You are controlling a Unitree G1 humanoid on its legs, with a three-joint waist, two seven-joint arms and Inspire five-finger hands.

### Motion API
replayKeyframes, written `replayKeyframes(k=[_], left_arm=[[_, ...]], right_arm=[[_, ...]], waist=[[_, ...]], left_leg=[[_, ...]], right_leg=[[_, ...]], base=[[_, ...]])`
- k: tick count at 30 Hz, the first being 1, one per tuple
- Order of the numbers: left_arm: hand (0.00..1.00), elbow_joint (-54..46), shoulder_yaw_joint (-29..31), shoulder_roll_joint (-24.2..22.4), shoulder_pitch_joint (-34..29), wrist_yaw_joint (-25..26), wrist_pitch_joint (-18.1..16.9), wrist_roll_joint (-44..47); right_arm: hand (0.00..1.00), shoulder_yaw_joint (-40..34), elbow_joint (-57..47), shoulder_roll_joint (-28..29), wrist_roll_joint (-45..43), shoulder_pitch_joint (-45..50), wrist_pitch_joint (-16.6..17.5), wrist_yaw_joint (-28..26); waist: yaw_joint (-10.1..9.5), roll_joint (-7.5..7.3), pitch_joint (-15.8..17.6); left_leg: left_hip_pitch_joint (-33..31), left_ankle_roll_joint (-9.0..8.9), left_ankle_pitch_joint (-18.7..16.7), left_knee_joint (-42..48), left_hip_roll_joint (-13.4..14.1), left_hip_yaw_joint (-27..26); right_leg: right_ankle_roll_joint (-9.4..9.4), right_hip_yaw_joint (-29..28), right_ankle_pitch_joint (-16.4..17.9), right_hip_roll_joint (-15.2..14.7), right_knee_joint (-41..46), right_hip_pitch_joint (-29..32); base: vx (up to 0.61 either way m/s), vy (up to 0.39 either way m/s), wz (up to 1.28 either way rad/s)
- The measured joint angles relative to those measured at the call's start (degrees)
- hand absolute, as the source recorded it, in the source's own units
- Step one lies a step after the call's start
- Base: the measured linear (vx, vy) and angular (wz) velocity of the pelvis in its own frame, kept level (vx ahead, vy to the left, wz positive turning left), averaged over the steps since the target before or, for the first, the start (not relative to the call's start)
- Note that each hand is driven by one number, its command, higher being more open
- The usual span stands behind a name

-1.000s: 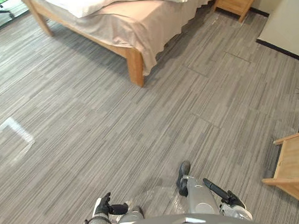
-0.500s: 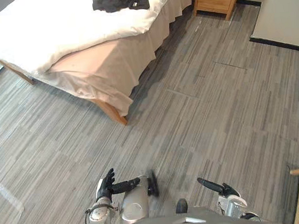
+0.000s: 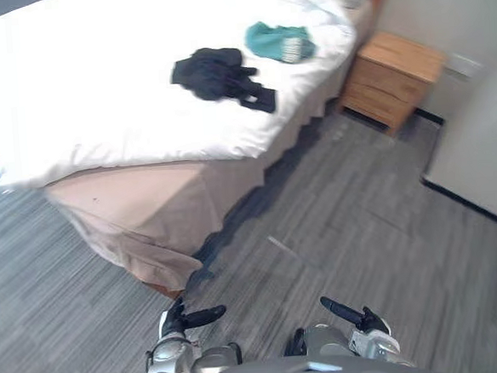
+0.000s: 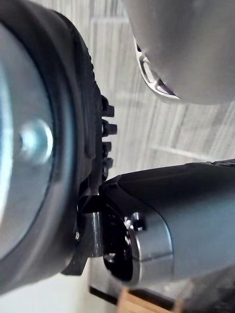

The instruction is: Tidy up the quilt and then pick up the clothes from the bed and put them into the laundry hamper

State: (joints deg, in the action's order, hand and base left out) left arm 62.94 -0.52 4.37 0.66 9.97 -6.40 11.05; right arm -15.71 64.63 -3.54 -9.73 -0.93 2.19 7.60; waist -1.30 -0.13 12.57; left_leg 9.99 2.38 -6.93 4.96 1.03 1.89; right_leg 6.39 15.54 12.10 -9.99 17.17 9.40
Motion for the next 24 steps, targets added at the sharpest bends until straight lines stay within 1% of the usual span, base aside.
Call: replayKeyframes(k=[1,2,3,4,5,6,7,8,9,10,11,12,13,14,15,16,18,19,21,22,23,24], left_arm=[[1.0,0.09,0.58,-0.14,0.02,-0.1,-0.06,0.05],[1.0,0.06,2.31,-0.36,-0.64,-0.01,-0.12,0.06],[1.0,-0.05,3.67,-0.21,-1.4,0.0,-0.37,0.07],[1.0,0.26,5.17,-0.3,-2.01,0.0,-0.53,0.24],[1.0,0.08,6.13,-2.48,-2.75,0.22,-0.43,2.53],[1.0,0.09,6.37,-2.76,-2.89,0.25,-0.68,3.04],[1.0,0.12,7.26,-3.69,-2.79,-0.19,-0.77,4.45],[1.0,0.07,7.28,-3.64,-2.81,-0.67,-0.86,4.85],[1.0,0.01,7.07,-3.47,-2.84,-0.76,-0.95,4.94],[1.0,-0.16,7.02,-3.38,-2.96,-0.73,-1.05,4.97],[1.0,-0.54,6.87,-3.4,-3.09,-0.87,-0.95,4.53],[1.0,-0.56,6.88,-3.39,-3.1,-0.98,-0.95,4.41],[1.0,-0.51,6.9,-3.36,-3.1,-1.17,-0.88,4.25],[1.0,-0.49,7.07,-2.77,-2.87,-1.54,-0.55,4.21],[1.0,-0.36,6.99,-1.82,-3.08,-1.97,-0.08,3.94],[1.0,-0.35,7.0,-1.3,-3.07,-2.32,0.22,3.94],[1.0,-0.3,7.08,-0.4,-2.84,-2.65,0.5,4.01],[1.0,-0.2,7.06,-0.05,-2.88,-2.69,0.59,3.99],[1.0,-0.11,7.23,0.51,-2.95,-2.65,1.1,4.06],[1.0,-0.03,7.3,0.62,-2.95,-2.61,1.28,4.06],[1.0,0.34,8.47,1.04,-3.08,-2.53,1.51,4.09],[1.0,0.64,10.81,1.82,-3.09,-2.43,1.53,4.16]], right_arm=[[1.0,-0.1,0.31,-0.59,0.31,0.29,-0.08,-0.19],[1.0,-0.73,0.96,-0.59,0.51,0.84,-0.32,-0.73],[1.0,-0.72,1.28,-0.45,0.96,1.44,-0.56,-0.89],[1.0,-1.0,2.21,-1.09,2.62,1.91,-0.89,-1.21],[1.0,-0.89,2.43,-2.96,2.89,2.57,-1.22,-1.18],[1.0,-0.89,2.41,-3.55,3.46,2.65,-1.21,-0.92],[1.0,-0.44,2.41,-4.63,4.99,2.57,-1.29,-0.94],[1.0,0.29,2.56,-4.94,5.03,2.47,-1.53,-0.96],[1.0,0.66,2.68,-4.91,5.04,2.48,-1.61,-0.98],[1.0,0.74,2.65,-4.81,5.03,2.43,-1.7,-1.01],[1.0,1.08,2.35,-4.73,5.02,2.16,-1.61,-1.05],[1.0,1.41,1.89,-4.72,5.02,1.98,-1.56,-1.07],[1.0,1.75,1.51,-4.67,5.02,1.58,-1.45,-1.19],[1.0,1.72,1.22,-3.75,5.04,1.55,-1.46,-1.38],[1.0,1.73,0.85,-2.46,5.05,2.07,-1.61,-1.5],[1.0,1.12,0.7,-1.91,4.93,2.15,-1.68,-1.69],[1.0,0.45,0.71,-0.78,5.13,2.36,-1.91,-1.96],[1.0,0.44,0.69,-0.7,5.28,2.58,-1.9,-1.96],[1.0,0.52,0.81,-0.38,6.79,2.93,-2.06,-1.95],[1.0,0.52,0.81,-0.4,6.85,2.97,-2.02,-1.97],[1.0,0.64,0.79,-0.36,7.03,3.12,-1.96,-2.01],[1.0,1.29,0.91,0.53,7.13,3.17,-1.97,-1.97]], waist=[[-0.09,-0.24,-0.08],[-0.33,-0.6,-0.28],[-0.48,-1.37,-0.73],[-0.22,-1.53,-0.78],[-0.13,1.42,-1.32],[0.05,2.52,-1.42],[0.19,3.97,-0.84],[0.14,4.17,-0.82],[0.01,3.94,-0.78],[-0.18,3.67,-0.81],[-0.23,3.64,-0.83],[-0.25,3.64,-0.83],[-0.18,3.66,-0.85],[-0.37,2.61,-0.9],[-0.04,1.06,-1.32],[0.07,0.76,-1.54],[0.27,-0.99,-0.99],[0.3,-1.37,-1.19],[0.17,-2.46,-1.79],[0.25,-2.28,-1.69],[0.27,-2.68,-1.98],[0.09,-4.24,-2.35]], left_leg=[[1.09,-1.72,-3.01,1.12,0.31,3.06],[1.72,-2.97,-7.76,4.36,0.42,5.25],[1.65,-3.83,-10.11,6.5,0.42,6.8],[1.28,-5.87,-13.07,11.9,1.41,10.21],[-1.48,-7.22,-12.84,17.42,4.29,9.47],[-3.37,-8.67,-12.02,20.3,5.41,7.85],[-6.13,-10.58,-10.9,24.13,8.23,2.45],[-7.59,-10.51,-10.9,24.27,10.68,-6.56],[-7.75,-10.39,-10.95,23.58,11.28,-10.45],[-7.74,-10.17,-10.99,21.46,11.42,-15.42],[-7.78,-9.4,-10.26,16.6,10.31,-19.81],[-7.77,-9.15,-9.18,14.0,9.67,-20.87],[-7.66,-8.26,-6.13,9.88,8.66,-21.53],[-6.34,-8.1,-1.26,6.0,7.43,-20.6],[-4.85,-7.99,0.8,1.81,5.93,-20.12],[-4.23,-7.74,1.53,0.46,5.34,-19.87],[-3.45,-7.26,2.02,-0.31,4.65,-19.04],[-3.41,-7.15,2.1,-0.32,4.52,-18.99],[-3.12,-6.88,2.26,-0.48,4.12,-18.61],[-2.99,-6.82,2.3,-0.58,4.21,-18.38],[-2.79,-6.8,2.32,-1.03,4.18,-18.12],[-2.54,-6.8,2.32,-1.76,3.36,-18.24]], right_leg=[[1.87,-4.96,-4.2,-1.4,-7.25,0.52],[3.58,-9.47,-6.47,-2.15,-8.31,0.41],[3.73,-11.29,-6.54,-2.17,-7.76,0.21],[2.67,-11.93,-12.81,-2.05,-2.03,-0.96],[0.45,-5.73,-9.51,-1.57,1.32,-2.73],[-0.26,-3.01,-8.59,-1.62,1.16,-4.27],[-0.98,1.24,-7.9,-1.52,-1.08,-8.18],[-1.12,5.48,-7.86,-1.51,-4.43,-12.42],[-1.13,7.22,-7.86,-1.51,-5.96,-14.33],[-1.14,9.62,-7.86,-1.5,-8.0,-16.6],[-1.2,12.54,-7.82,-1.19,-9.85,-18.41],[-1.2,13.2,-7.82,-0.99,-10.32,-18.63],[-1.2,14.16,-7.81,-0.64,-10.49,-18.59],[-1.21,14.37,-7.78,-0.79,-10.78,-18.59],[-1.09,15.06,-7.85,-1.4,-10.88,-18.66],[-1.07,15.36,-7.83,-1.8,-10.64,-18.66],[-1.0,15.79,-7.69,-3.29,-6.74,-18.16],[-0.98,15.72,-7.62,-3.85,-5.31,-17.78],[-1.06,13.73,-7.62,-5.07,0.09,-15.82],[-1.2,12.82,-7.42,-5.28,1.44,-15.09],[-1.37,10.31,-5.68,-4.56,-0.58,-14.88],[-0.35,8.9,-7.72,-3.9,-6.05,-16.68]], base=[[0.67,-0.423,2.09],[0.67,-0.467,2.1],[0.66,-0.567,2.18],[0.58,-0.572,2.07],[0.55,-0.555,2.05],[0.46,-0.46,1.88],[0.35,-0.414,1.8],[0.31,-0.411,1.72],[0.23,-0.375,1.36],[0.2,-0.324,1.14],[0.2,-0.287,0.95],[0.14,-0.17,0.69],[0.13,-0.08,0.25],[0.13,-0.025,0.27],[0.13,0.002,0.21],[0.13,0.054,0.29],[0.1,0.12,0.3],[0.08,0.171,0.32],[0.06,0.139,0.22],[0.03,0.063,0.13],[0.01,0.039,0.1],[-0.01,-0.016,0.08]])
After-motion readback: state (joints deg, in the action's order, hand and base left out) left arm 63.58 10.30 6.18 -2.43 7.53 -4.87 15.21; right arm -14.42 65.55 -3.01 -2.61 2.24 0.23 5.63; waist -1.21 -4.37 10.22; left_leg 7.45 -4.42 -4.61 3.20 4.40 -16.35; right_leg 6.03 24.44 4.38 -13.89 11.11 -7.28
